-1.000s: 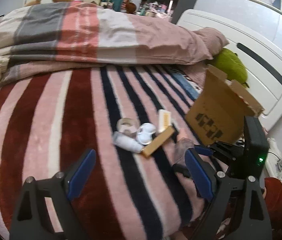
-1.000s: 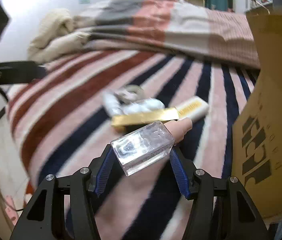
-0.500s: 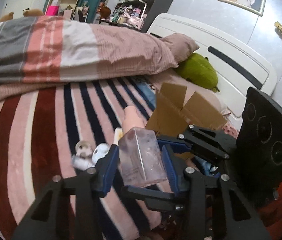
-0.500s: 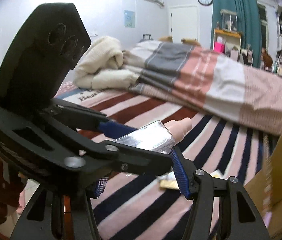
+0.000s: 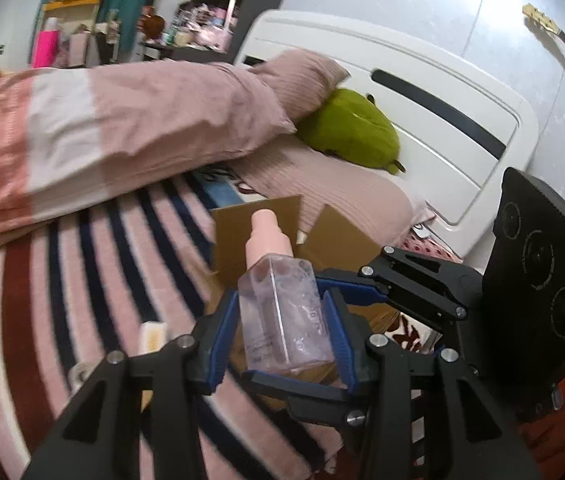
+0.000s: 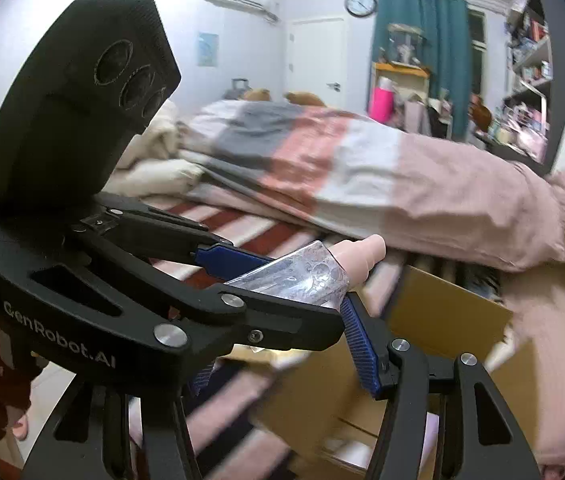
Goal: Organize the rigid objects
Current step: 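Place the perfume bottle into the cardboard box and open the right gripper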
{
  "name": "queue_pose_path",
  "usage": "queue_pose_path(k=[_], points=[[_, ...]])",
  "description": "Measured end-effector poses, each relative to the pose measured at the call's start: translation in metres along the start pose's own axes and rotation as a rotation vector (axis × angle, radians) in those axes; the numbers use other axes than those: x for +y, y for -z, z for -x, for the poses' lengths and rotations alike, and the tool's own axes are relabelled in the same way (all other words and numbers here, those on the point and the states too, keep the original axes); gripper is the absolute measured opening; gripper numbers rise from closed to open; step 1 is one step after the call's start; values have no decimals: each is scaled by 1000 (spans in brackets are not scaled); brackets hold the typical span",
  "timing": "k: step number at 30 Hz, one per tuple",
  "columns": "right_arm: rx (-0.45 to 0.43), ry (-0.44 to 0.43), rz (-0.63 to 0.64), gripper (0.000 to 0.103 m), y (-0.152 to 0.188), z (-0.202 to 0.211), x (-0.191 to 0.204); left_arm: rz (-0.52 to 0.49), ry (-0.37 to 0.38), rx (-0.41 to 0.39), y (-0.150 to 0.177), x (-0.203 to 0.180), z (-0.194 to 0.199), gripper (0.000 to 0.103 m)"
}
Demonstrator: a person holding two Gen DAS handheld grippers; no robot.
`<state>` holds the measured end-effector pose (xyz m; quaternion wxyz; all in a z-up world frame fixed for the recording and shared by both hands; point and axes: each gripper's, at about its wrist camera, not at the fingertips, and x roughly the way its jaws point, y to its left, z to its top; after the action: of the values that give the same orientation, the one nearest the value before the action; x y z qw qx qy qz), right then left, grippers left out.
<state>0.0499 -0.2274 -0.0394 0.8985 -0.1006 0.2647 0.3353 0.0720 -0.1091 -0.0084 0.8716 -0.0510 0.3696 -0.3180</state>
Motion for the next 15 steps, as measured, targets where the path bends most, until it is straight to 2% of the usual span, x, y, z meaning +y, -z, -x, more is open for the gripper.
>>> queue_pose_path(k=[7, 15], points=[[92, 76, -50, 53, 19, 7, -47, -25, 48, 90, -20, -27, -59, 39], [178, 96, -116, 55, 29, 5, -76, -34, 50, 154, -29, -39, -94, 41]])
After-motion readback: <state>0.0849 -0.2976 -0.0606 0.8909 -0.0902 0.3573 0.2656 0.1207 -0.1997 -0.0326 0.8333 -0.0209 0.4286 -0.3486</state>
